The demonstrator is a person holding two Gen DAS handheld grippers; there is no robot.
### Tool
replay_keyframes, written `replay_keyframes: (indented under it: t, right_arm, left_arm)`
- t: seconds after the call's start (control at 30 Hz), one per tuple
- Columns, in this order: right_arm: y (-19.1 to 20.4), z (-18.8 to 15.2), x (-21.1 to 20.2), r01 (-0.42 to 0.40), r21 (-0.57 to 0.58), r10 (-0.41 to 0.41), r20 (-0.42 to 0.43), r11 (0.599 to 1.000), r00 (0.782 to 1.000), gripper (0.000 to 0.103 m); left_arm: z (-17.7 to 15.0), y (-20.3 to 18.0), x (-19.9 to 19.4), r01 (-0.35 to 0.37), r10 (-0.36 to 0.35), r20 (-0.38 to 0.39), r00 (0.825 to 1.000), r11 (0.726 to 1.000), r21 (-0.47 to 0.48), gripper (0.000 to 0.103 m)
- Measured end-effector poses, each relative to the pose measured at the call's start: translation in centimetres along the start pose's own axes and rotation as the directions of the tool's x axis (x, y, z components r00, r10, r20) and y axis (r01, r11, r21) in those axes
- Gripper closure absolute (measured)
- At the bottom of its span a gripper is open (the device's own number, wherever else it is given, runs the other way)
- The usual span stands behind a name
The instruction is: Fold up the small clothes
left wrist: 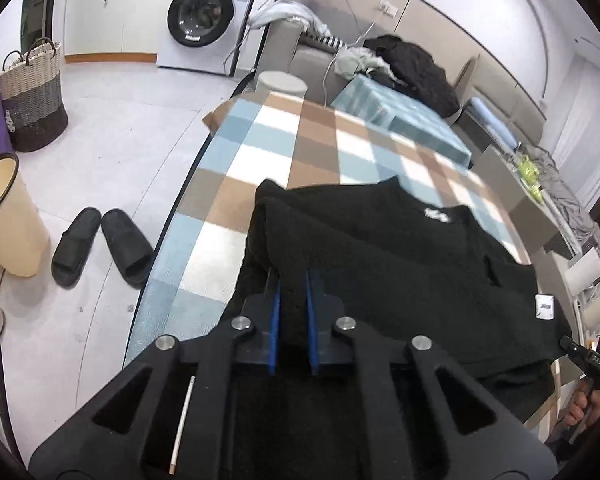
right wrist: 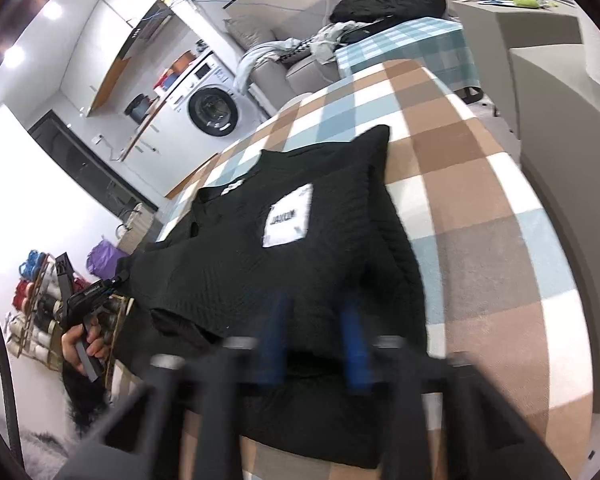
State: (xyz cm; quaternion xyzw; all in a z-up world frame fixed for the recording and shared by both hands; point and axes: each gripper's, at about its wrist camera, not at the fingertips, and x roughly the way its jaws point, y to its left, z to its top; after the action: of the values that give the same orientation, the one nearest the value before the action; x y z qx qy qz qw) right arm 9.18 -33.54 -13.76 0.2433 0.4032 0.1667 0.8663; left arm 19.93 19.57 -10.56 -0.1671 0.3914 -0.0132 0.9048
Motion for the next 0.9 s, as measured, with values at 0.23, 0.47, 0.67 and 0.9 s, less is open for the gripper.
replay_keyframes:
  t: [0.23, 0.47, 0.67, 0.9]
  right_arm:
    - [0.3, 3.6, -1.1, -0.095, 0.031, 0.092, 0.098, 0.995, 0.991, 0.097]
    - [-1.5, 11.4, 1.1, -0.098, 0.21, 0.045, 0.243, 0.973, 0.969, 0.098]
    - [-3.4, 16.5, 7.4, 0.025, 0.319, -0.079, 0.16, 0.948, 0.984, 0.076]
    - [-2.9, 14.6, 6.9, 0.111, 0.233, -0.142, 0.119, 0.966, 0.983, 0.06]
  left_arm:
    - [2.5, -0.8, -1.5, 0.051, -0.051, 0.058, 0.997, 0.999, -0.005, 0.098]
    - [6.9, -0.4, 0.5, 0.066, -0.062, 0.066, 0.996, 0.997, -0.051, 0.098]
    - [8.7, 1.1, 5.1, -0.028, 0.025, -0.023, 0.999, 0.992, -0.123, 0.072]
    - [6.7, 1.0, 3.4, -0.013, 0.014, 0.01, 1.0, 0.998, -0.067, 0.041]
